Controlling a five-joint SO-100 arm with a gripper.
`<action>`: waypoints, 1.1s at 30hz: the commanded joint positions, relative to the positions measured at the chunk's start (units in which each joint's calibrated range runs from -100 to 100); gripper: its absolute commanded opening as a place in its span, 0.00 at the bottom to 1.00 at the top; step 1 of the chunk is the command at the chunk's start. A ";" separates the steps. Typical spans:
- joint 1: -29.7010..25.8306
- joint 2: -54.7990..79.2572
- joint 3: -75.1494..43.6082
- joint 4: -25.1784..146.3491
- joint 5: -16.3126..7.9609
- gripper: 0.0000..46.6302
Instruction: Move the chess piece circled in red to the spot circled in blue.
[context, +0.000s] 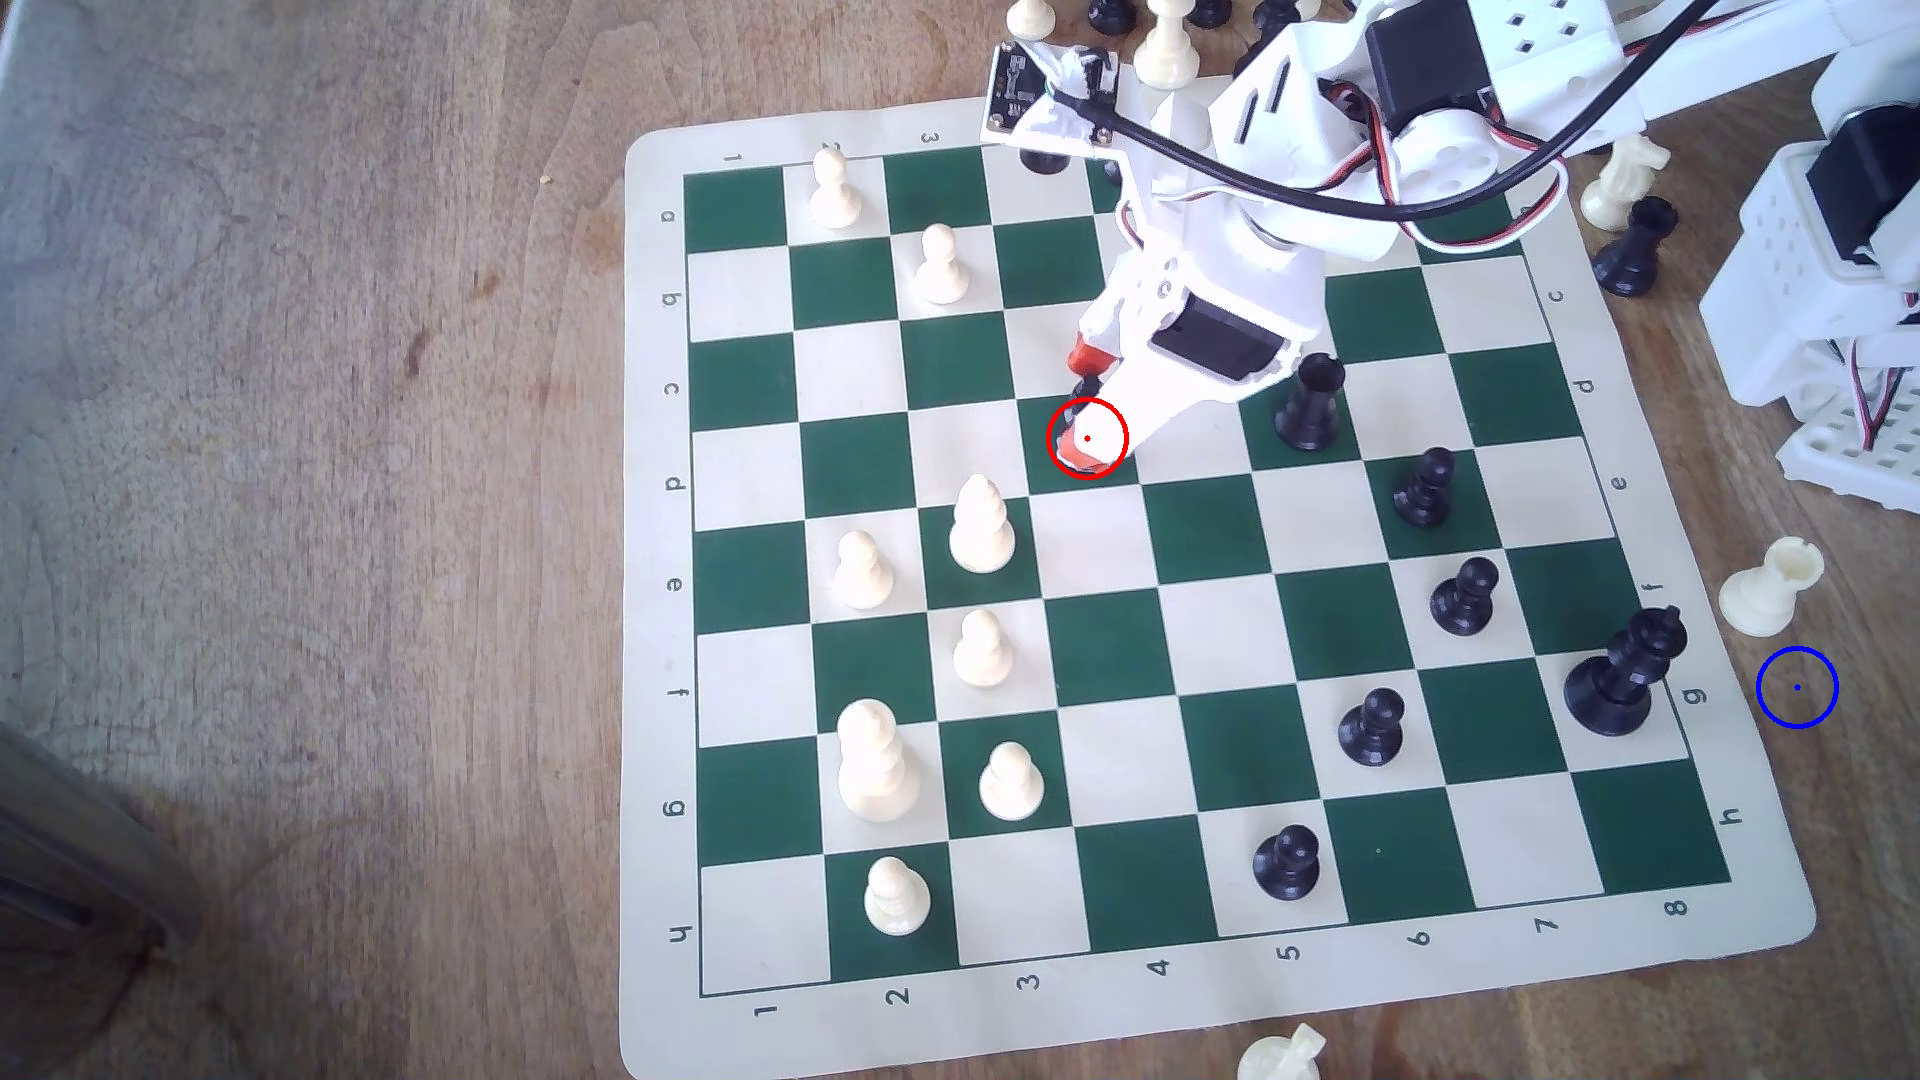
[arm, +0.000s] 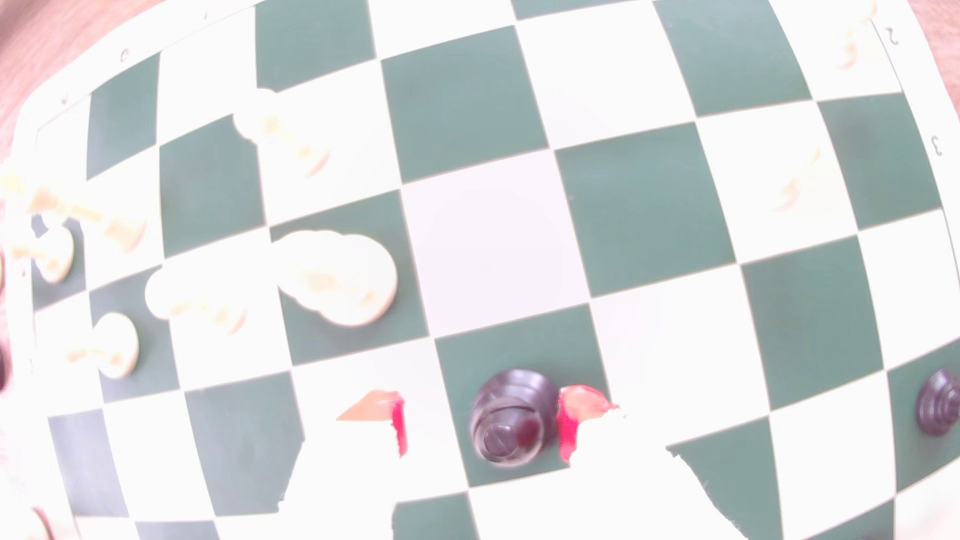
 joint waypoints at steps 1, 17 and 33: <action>-0.59 -0.30 -0.11 -0.80 -0.10 0.31; -0.59 -0.72 0.53 -1.45 -0.39 0.31; 0.12 -1.31 0.62 -1.70 0.39 0.01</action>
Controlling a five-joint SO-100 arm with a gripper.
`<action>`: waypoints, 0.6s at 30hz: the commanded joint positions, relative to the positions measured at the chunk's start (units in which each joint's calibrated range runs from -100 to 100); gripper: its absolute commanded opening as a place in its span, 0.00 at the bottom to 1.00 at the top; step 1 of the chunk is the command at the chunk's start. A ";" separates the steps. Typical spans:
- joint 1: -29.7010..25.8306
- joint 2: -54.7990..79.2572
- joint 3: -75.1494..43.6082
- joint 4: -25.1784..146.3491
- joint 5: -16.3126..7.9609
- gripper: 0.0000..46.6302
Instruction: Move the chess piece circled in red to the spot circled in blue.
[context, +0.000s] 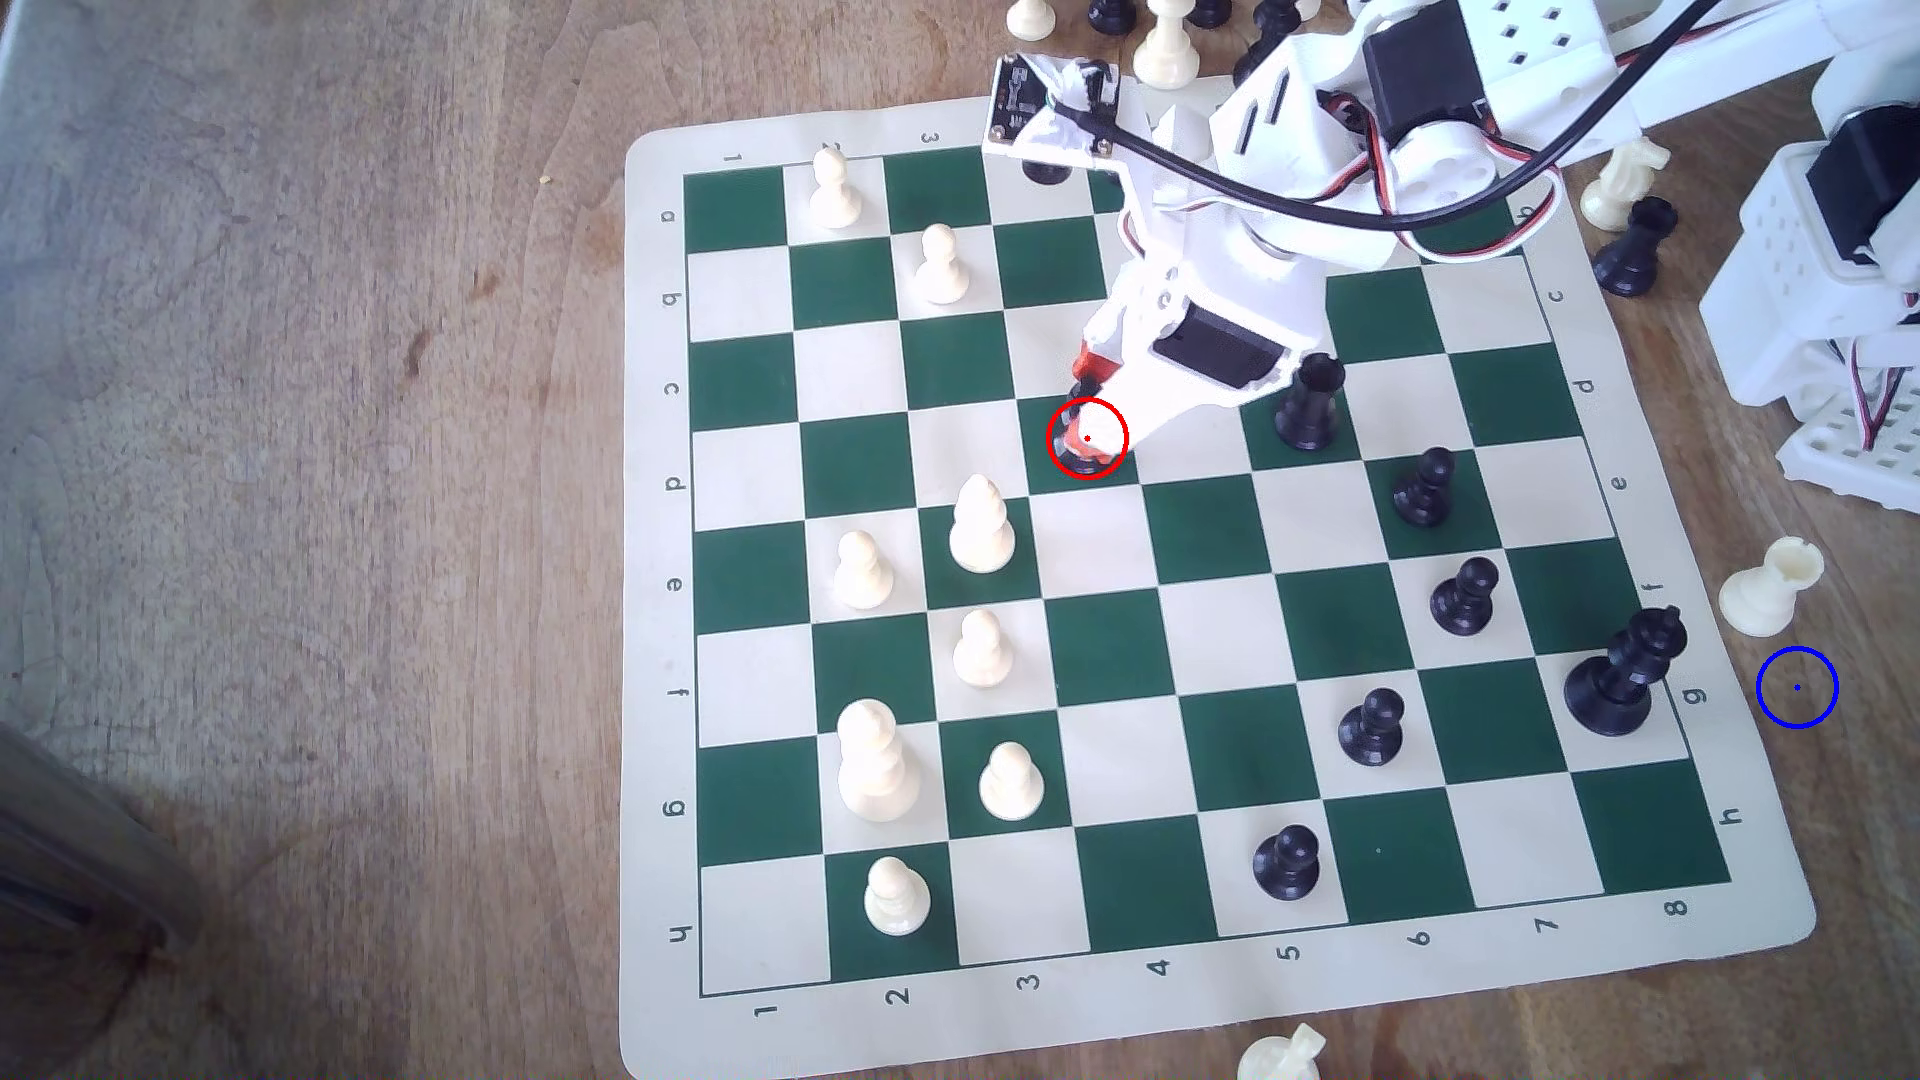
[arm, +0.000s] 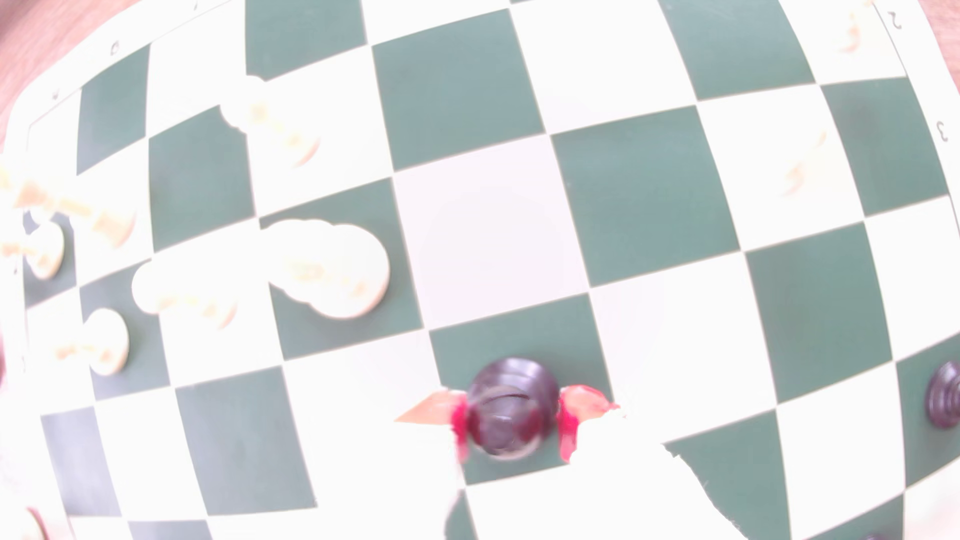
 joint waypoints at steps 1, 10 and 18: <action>0.11 -2.15 -0.38 -0.18 0.68 0.01; 0.50 -4.36 -1.56 0.40 0.44 0.01; 0.50 -13.44 -10.17 9.65 0.15 0.01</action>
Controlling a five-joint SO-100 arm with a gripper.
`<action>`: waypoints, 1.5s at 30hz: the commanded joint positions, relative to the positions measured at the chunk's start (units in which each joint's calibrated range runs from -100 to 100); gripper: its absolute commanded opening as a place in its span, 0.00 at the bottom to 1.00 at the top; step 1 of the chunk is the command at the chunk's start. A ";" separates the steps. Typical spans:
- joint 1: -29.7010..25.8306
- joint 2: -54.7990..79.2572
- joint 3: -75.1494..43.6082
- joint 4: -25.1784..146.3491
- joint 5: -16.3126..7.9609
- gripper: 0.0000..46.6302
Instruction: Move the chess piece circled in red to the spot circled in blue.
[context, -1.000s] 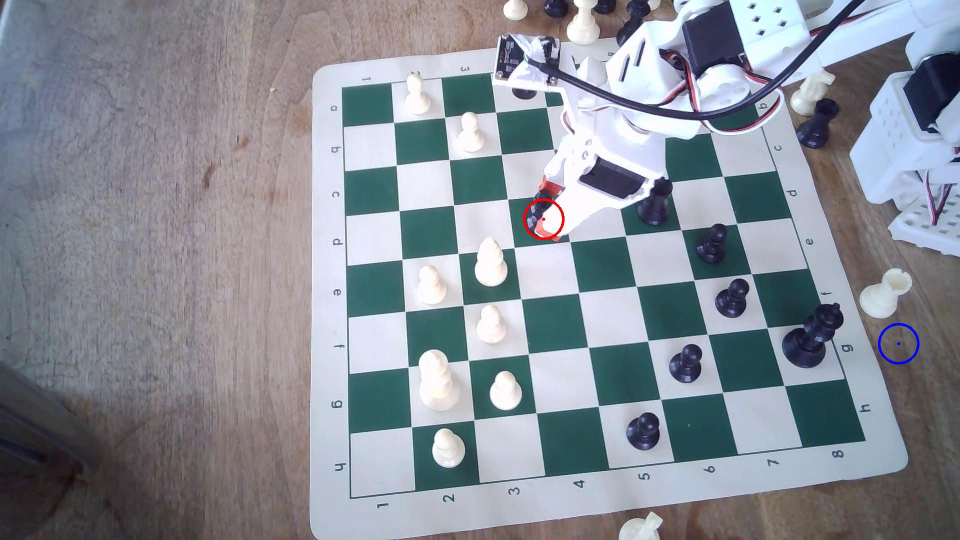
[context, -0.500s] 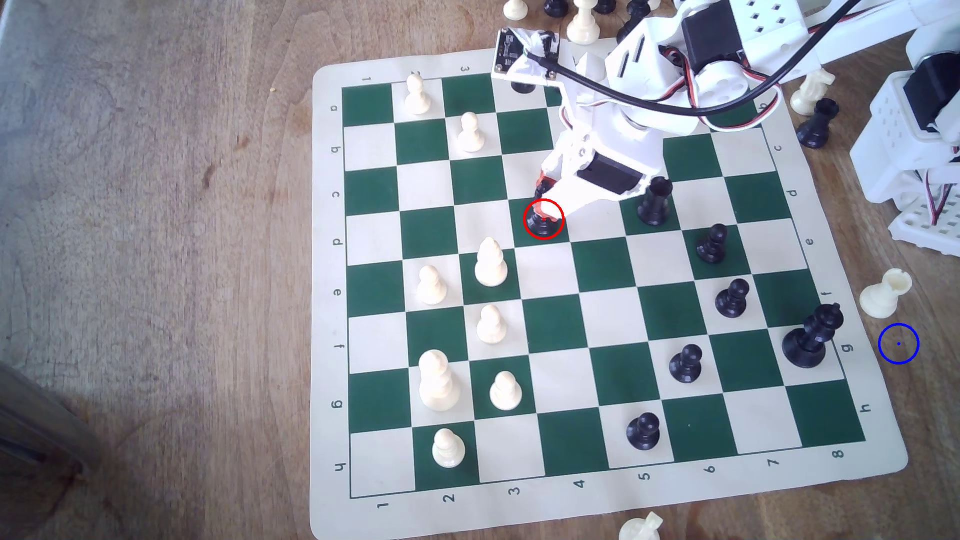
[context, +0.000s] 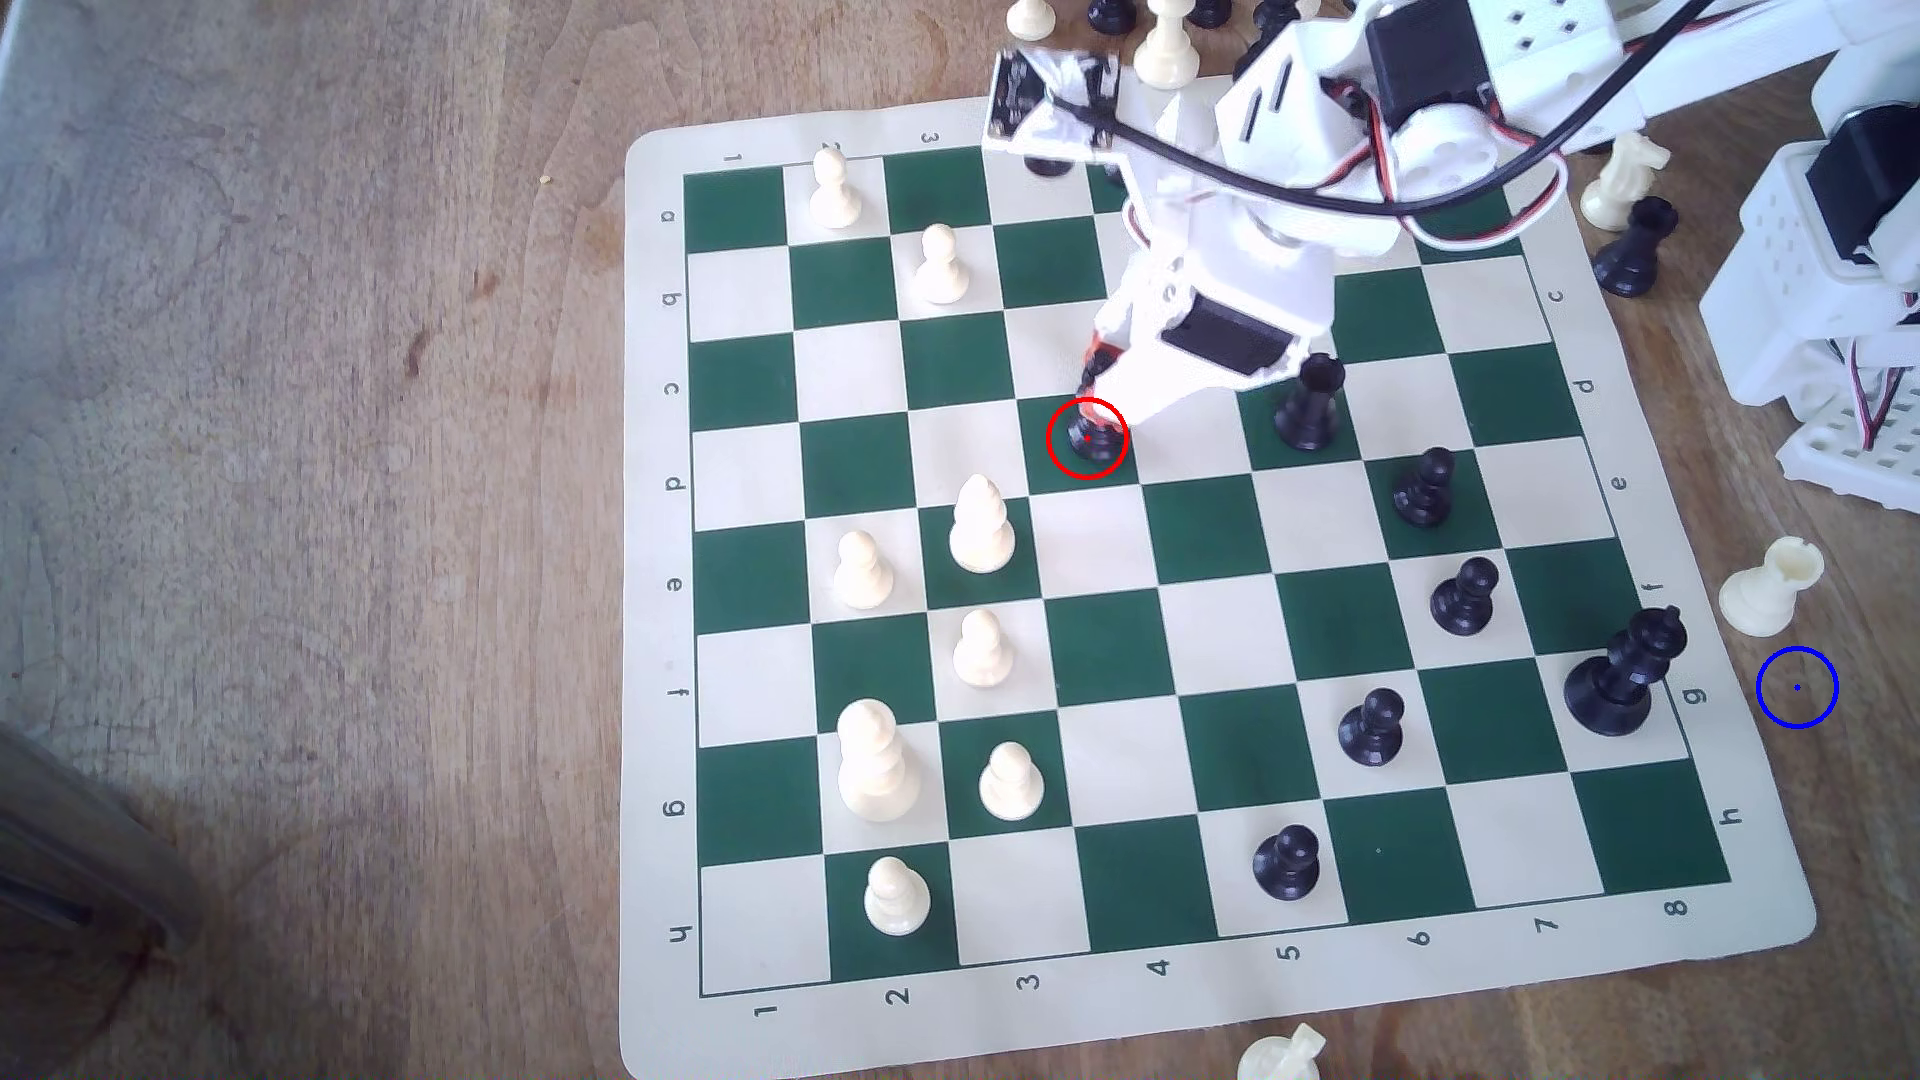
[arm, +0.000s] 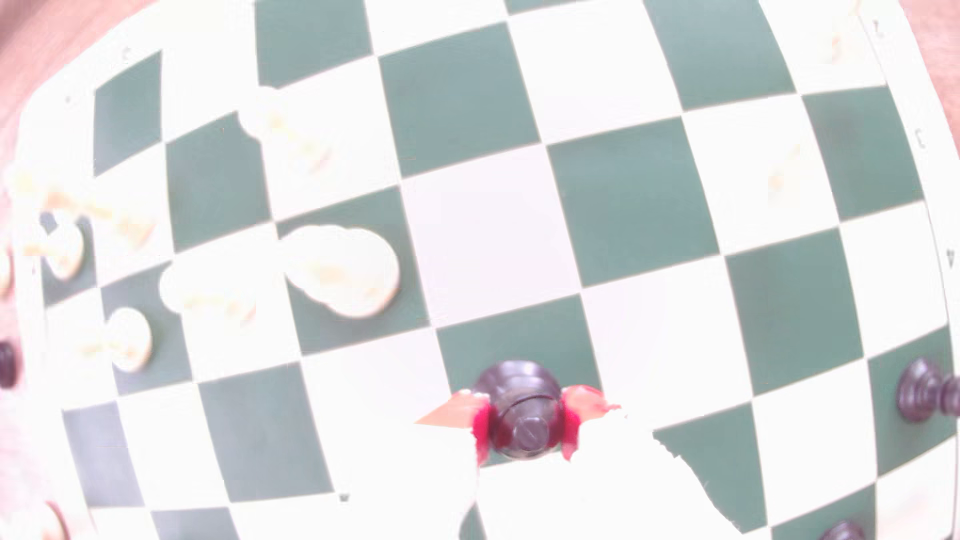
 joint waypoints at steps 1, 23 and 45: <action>-0.11 -15.60 -9.90 8.82 0.10 0.01; -33.04 -50.40 1.25 48.46 -9.47 0.01; -50.32 -51.51 16.30 41.09 -8.35 0.01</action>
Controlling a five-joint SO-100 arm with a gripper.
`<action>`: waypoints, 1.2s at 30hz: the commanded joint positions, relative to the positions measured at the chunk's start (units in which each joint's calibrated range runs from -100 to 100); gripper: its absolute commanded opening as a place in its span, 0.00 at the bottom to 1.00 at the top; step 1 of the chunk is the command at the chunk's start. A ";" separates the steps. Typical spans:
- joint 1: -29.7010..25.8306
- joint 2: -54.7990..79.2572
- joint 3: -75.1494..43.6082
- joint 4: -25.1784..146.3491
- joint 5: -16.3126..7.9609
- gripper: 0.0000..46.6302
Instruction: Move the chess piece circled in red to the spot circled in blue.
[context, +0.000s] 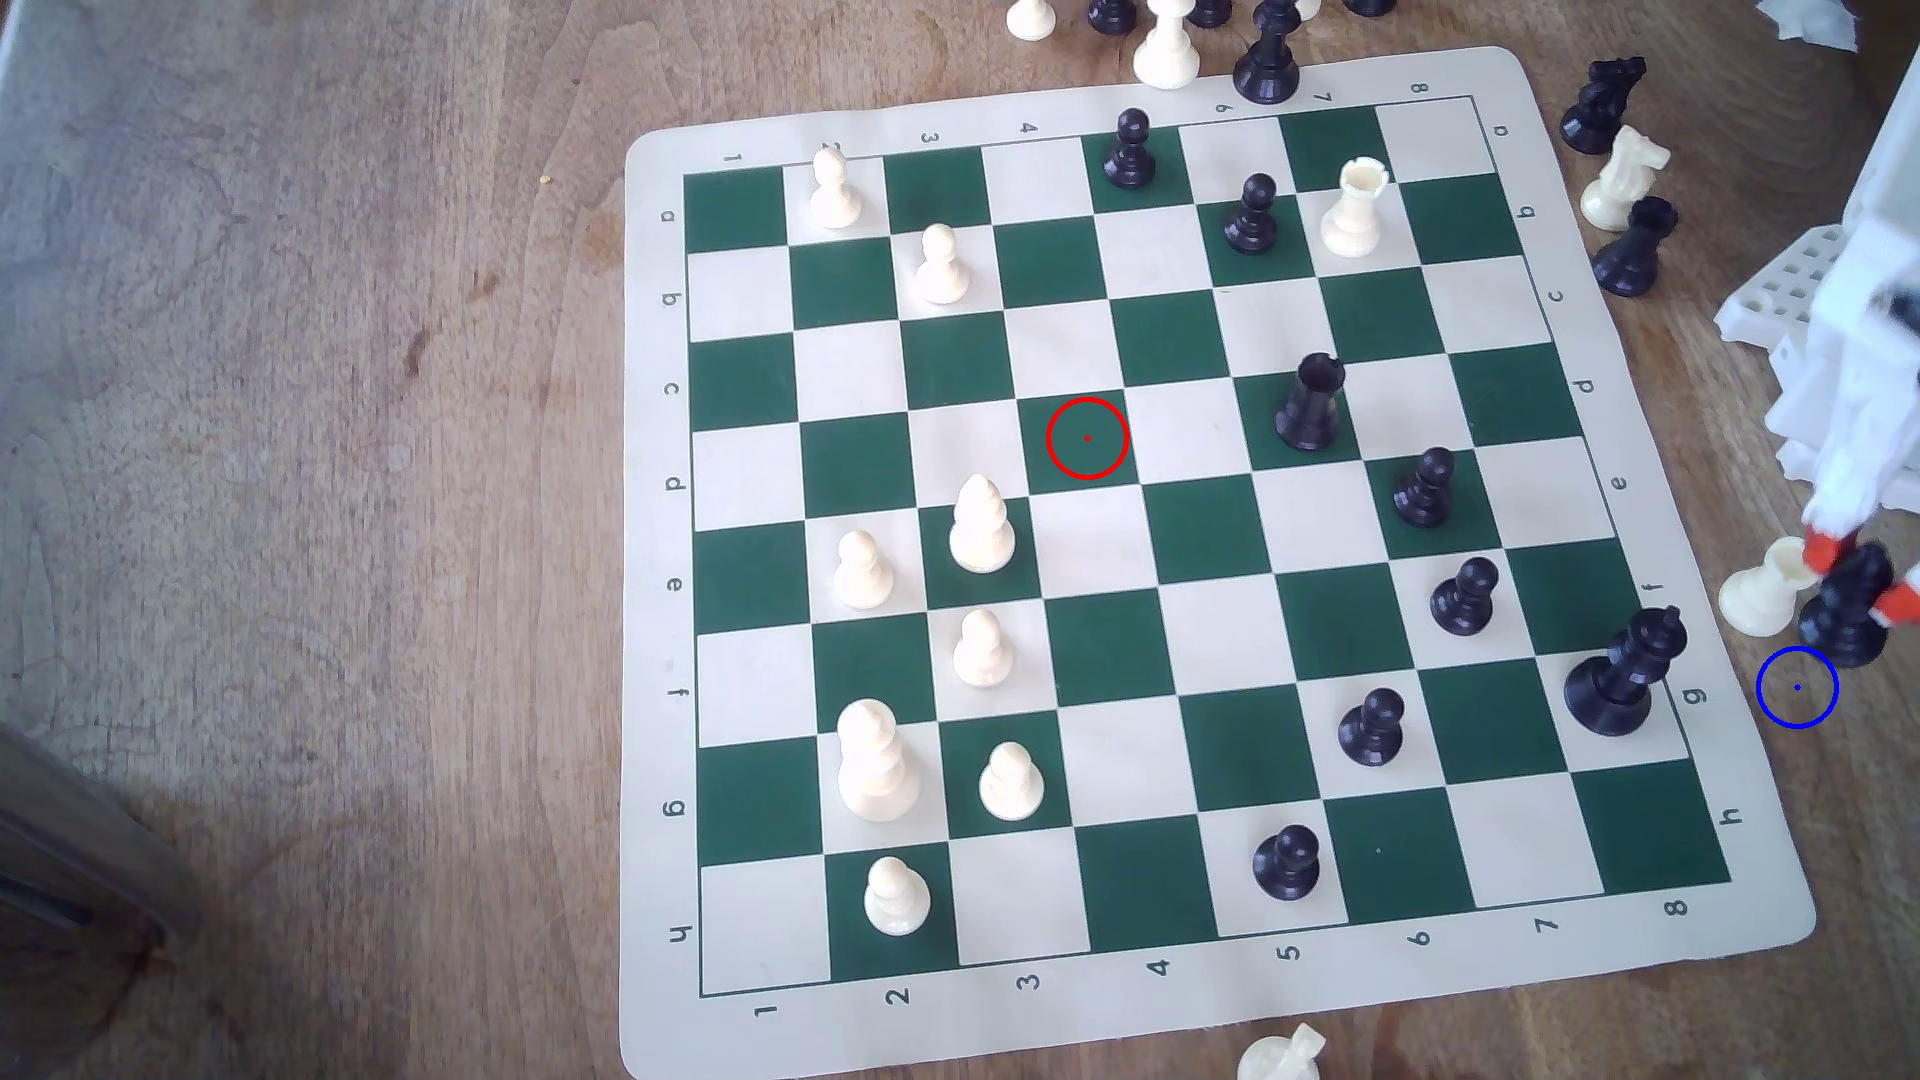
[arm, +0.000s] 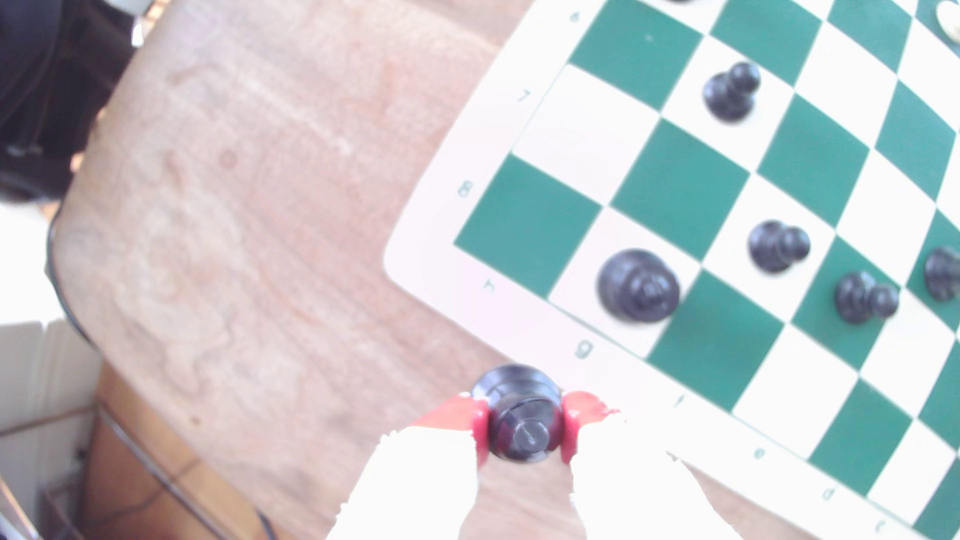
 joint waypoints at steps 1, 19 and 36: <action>-1.07 0.53 4.37 -4.35 0.34 0.01; -2.95 6.47 14.43 -11.72 2.59 0.01; -2.71 5.11 19.33 -13.76 3.27 0.01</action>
